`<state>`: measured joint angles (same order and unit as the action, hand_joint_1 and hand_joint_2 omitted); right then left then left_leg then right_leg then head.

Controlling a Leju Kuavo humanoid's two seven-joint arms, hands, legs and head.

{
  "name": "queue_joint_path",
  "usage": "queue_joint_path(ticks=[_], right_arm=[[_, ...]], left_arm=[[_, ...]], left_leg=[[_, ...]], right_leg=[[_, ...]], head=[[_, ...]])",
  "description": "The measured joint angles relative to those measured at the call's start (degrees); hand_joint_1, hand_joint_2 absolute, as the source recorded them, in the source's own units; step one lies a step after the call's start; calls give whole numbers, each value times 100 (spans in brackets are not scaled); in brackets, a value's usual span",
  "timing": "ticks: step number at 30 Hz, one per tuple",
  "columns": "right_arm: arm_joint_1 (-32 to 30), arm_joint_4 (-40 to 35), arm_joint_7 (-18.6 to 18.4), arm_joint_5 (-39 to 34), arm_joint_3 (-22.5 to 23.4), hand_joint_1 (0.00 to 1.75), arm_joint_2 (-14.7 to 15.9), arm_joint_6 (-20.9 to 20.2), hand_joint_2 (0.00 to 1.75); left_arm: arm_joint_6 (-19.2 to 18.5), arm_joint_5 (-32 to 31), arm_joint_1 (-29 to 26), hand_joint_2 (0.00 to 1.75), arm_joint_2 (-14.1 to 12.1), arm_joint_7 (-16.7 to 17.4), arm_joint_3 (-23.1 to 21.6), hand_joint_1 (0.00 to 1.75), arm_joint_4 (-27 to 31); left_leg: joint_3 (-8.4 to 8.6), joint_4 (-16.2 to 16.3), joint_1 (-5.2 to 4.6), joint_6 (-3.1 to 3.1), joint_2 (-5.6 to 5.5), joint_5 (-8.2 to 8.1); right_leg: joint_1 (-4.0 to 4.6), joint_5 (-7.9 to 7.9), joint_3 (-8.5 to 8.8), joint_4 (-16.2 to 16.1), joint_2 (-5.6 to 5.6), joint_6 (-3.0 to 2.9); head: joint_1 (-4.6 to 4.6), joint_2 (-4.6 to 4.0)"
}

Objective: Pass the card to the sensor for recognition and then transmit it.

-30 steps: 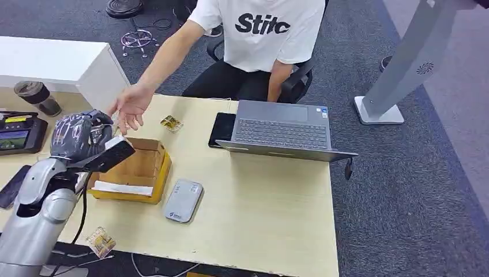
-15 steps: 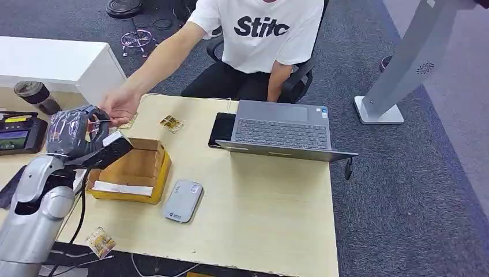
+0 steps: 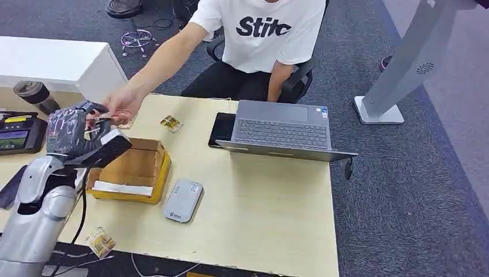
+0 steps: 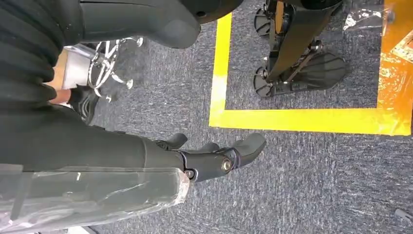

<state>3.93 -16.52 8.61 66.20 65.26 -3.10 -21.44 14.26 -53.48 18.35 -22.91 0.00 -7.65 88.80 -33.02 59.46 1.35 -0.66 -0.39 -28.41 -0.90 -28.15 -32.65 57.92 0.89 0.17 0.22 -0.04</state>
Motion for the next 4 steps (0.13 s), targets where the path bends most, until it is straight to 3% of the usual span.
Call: queue_joint_path(ticks=[4], right_arm=[[1, 0, -15, 85, 0, 0, -22, 0, 175]], left_arm=[[199, 127, -17, 175, 142, -52, 33, 0, 2]], left_leg=[[0, 0, 0, 0, 0, 0]], right_leg=[[0, 0, 1, 0, 0, 0]], head=[[0, 0]])
